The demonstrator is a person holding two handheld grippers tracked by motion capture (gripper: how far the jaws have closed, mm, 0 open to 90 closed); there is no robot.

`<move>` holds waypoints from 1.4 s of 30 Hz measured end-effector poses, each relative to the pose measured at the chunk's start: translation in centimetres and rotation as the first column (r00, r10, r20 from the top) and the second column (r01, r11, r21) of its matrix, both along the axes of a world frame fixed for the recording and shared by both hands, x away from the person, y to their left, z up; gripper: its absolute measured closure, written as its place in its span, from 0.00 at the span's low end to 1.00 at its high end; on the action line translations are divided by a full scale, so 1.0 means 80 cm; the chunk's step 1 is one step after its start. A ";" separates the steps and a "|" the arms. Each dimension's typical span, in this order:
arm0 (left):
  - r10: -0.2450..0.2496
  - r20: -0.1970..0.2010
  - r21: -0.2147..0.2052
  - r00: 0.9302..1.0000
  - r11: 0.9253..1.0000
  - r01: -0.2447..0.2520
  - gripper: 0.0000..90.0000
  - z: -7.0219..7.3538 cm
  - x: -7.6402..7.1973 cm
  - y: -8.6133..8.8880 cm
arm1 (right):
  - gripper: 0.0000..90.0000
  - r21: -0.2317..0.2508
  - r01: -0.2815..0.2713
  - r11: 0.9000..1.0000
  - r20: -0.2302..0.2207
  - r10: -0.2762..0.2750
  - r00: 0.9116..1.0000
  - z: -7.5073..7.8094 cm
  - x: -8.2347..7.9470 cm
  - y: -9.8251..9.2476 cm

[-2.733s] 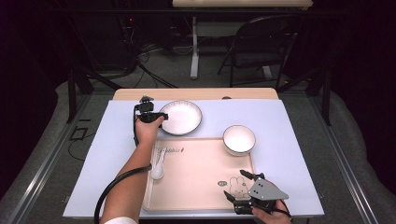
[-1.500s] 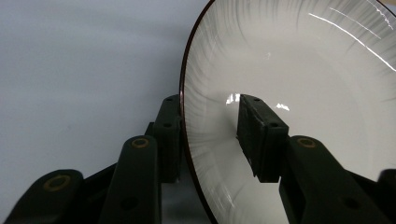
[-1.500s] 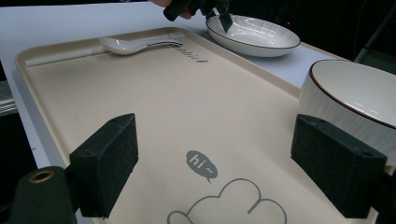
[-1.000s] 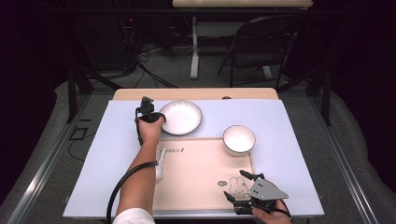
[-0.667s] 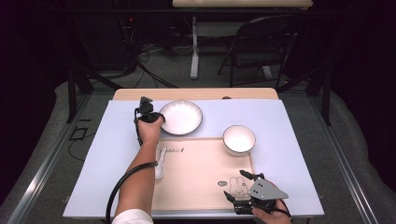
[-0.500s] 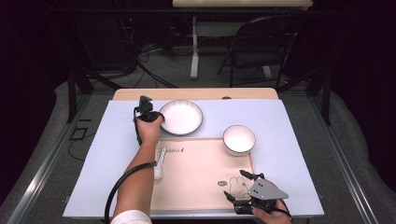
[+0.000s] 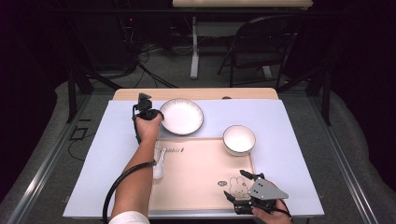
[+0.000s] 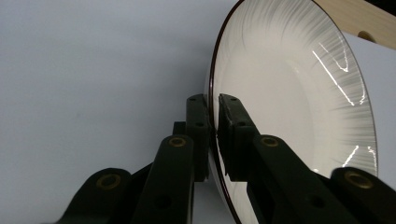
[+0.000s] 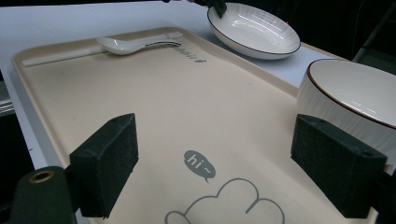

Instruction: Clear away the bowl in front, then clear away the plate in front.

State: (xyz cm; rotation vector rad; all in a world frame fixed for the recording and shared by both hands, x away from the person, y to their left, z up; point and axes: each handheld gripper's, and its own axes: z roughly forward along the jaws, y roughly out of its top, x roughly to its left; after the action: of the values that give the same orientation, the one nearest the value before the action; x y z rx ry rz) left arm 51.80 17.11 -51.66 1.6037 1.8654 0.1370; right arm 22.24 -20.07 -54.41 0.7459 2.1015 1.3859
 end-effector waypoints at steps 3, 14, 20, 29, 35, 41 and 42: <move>-0.002 0.006 -0.013 1.000 1.000 0.002 0.94 0.007 0.000 0.000 | 0.16 0.000 0.000 1.000 0.000 0.000 1.000 0.000 0.000 0.000; -0.009 0.023 0.006 1.000 1.000 0.009 0.95 0.023 0.000 -0.011 | 0.16 0.001 0.000 1.000 0.001 0.000 1.000 0.000 0.000 0.000; -0.030 0.036 0.025 0.999 0.999 0.029 0.94 0.034 0.002 -0.016 | 0.16 0.006 0.005 1.000 0.000 -0.005 1.000 0.000 0.001 -0.001; -0.089 0.063 0.106 0.994 0.991 0.082 0.94 0.063 -0.004 -0.008 | 0.16 0.004 0.005 1.000 -0.002 -0.005 1.000 0.001 0.000 0.000; -0.089 0.063 0.106 0.994 0.991 0.082 0.94 0.063 -0.004 -0.008 | 0.16 0.008 0.007 1.000 -0.003 -0.007 1.000 0.000 0.001 -0.001; -0.133 0.083 0.125 0.988 0.985 0.122 0.94 0.078 -0.010 -0.007 | 0.16 0.007 0.008 1.000 -0.003 -0.008 1.000 0.000 0.001 -0.001; -0.138 0.088 0.124 0.987 0.984 0.126 0.94 0.080 -0.012 -0.006 | 0.16 0.006 0.009 1.000 -0.003 -0.009 1.000 0.001 0.001 -0.001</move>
State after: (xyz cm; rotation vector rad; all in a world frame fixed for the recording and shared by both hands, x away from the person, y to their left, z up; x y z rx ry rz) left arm 50.87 16.59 -45.23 1.7643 1.6999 0.2667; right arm 22.30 -20.17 -54.36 0.7593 2.0953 1.3877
